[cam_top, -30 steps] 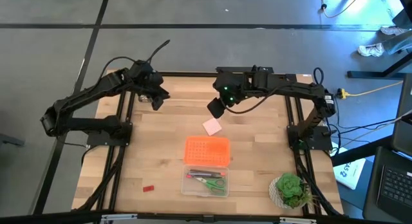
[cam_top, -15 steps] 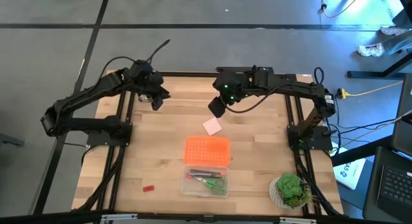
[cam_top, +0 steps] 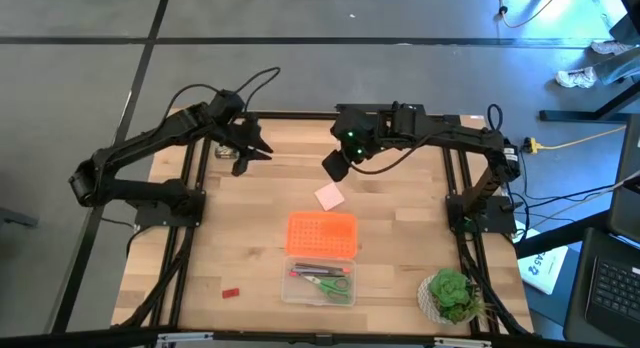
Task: Pack school essentials
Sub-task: Put the pink sticky note into the orange supply box
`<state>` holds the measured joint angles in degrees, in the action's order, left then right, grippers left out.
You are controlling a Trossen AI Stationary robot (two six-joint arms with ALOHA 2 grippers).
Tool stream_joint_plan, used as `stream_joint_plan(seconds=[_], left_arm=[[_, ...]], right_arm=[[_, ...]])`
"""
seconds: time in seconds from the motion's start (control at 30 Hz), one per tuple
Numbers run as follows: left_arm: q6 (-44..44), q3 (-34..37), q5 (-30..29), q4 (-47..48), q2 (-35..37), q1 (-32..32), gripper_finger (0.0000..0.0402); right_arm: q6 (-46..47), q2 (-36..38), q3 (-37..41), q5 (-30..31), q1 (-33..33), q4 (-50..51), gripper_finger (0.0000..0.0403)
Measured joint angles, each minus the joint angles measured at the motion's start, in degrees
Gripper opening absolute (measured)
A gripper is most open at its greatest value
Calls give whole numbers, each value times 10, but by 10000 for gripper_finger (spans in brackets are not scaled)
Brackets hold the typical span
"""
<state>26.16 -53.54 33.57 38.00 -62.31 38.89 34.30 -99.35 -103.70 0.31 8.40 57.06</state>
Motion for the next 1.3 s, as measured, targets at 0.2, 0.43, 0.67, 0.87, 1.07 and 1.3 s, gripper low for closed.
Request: stream_joint_plan(seconds=[0.2,0.43,0.67,0.87,1.07,1.3], left_arm=[[14,0,-61,0,-4,0,94],[14,0,-188,0,-3,0,94],[13,0,-279,0,-3,0,94],[13,0,-289,0,-3,0,94],[13,0,-289,0,-3,0,94],[13,0,-289,0,-3,0,94]], right_arm=[[1,0,0,0,1,0,180],[-1,0,0,0,0,-2,180],[-3,0,0,1,0,-2,180],[-3,0,0,1,0,-2,180],[-3,0,0,2,0,-2,180],[-4,0,0,2,0,-2,182]])
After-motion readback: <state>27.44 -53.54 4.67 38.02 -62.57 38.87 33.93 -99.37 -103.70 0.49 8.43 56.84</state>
